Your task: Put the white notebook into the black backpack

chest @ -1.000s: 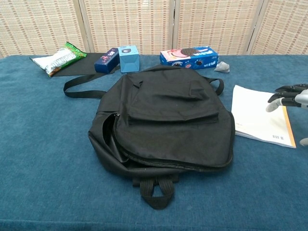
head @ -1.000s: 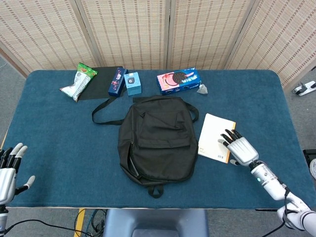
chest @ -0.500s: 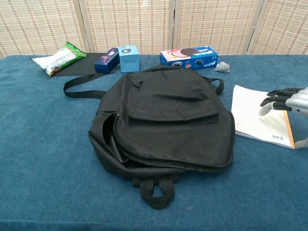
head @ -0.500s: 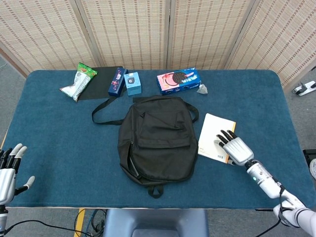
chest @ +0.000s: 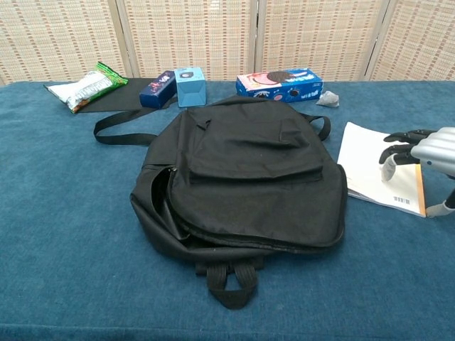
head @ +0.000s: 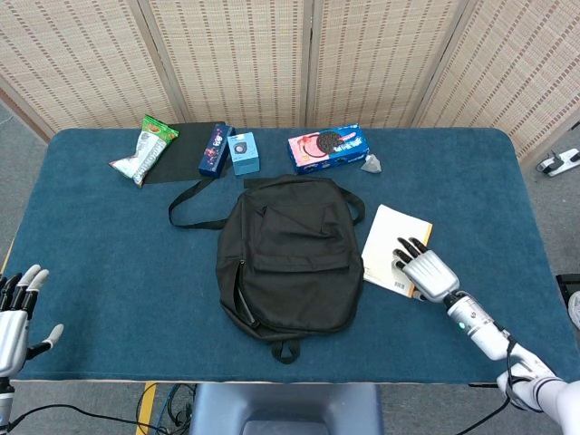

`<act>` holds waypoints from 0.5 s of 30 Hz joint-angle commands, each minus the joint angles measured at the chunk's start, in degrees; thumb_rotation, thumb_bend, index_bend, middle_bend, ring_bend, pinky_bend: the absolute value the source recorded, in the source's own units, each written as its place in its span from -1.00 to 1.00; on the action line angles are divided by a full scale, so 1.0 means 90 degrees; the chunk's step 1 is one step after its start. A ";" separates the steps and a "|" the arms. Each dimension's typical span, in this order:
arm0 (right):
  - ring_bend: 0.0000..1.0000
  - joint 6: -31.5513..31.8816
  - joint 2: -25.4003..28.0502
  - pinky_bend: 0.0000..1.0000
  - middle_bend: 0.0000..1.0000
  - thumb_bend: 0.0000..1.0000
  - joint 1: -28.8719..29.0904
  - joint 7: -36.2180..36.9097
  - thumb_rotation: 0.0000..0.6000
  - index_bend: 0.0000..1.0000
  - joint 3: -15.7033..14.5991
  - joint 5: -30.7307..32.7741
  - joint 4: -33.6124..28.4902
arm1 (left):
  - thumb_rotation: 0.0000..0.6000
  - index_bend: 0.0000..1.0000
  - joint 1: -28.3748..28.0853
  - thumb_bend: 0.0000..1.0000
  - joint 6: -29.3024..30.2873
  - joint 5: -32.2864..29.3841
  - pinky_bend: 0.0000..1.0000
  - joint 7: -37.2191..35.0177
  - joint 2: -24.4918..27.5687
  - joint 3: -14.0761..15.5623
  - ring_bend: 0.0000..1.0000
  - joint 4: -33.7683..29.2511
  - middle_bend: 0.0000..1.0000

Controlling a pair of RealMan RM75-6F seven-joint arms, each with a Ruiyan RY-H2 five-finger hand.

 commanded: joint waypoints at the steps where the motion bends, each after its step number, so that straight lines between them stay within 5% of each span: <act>1: -0.90 0.0070 -0.0058 -0.82 -0.54 -0.12 0.0023 0.0074 1.00 -0.30 -0.0024 -0.0030 0.0097 | 1.00 -0.77 0.0003 -0.50 0.0003 0.0001 -0.94 -0.0005 -0.0002 0.0000 -0.88 0.0006 -0.85; 15: -0.83 0.0288 -0.0274 -0.82 -0.47 -0.01 0.0150 0.0336 1.00 -0.22 -0.0029 -0.0068 0.0446 | 1.00 -0.77 -0.0030 -0.50 -0.0063 -0.0002 -0.94 -0.0031 -0.0037 -0.0007 -0.88 0.0064 -0.86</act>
